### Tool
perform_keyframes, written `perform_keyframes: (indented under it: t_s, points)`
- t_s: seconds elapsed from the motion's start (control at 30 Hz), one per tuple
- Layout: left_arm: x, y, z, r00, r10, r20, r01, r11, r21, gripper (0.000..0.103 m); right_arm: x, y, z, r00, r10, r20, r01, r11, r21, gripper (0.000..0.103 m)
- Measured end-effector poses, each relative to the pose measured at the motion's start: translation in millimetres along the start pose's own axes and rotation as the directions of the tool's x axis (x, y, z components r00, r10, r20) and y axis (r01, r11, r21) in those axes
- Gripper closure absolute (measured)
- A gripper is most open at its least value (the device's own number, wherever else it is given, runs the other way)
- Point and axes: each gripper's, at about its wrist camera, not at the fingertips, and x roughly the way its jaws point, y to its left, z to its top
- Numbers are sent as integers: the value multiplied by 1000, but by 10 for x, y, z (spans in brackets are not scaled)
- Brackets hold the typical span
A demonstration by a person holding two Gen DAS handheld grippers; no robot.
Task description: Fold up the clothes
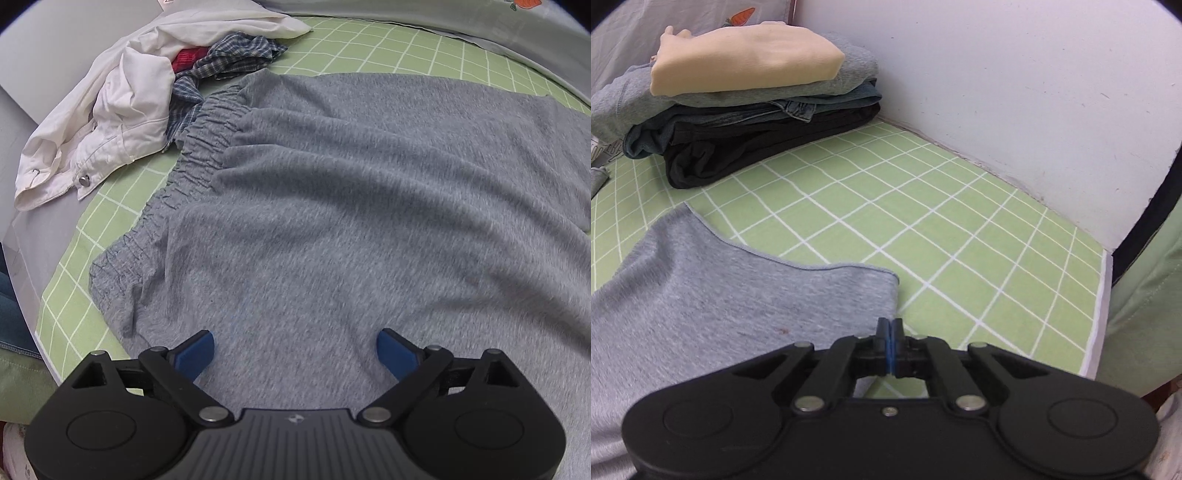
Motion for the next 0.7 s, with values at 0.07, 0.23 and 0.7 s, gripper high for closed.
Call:
perform_keyframes:
  t_s: [0.07, 0.23, 0.7]
  points:
    - [-17, 83, -89, 1000, -13, -2, 13, 1000, -12, 8, 1, -113, -22, 1000, 7, -2, -7, 1000, -1, 103]
    - [-96, 382, -343, 998, -66, 24, 69, 990, -124, 11, 7, -186, -39, 999, -42, -21, 42, 999, -1, 100]
    - [-10, 1161, -386, 994, 8, 109, 41, 899, -437, 21, -176, 30, -164, 993, 117, -23, -109, 970, 217, 53]
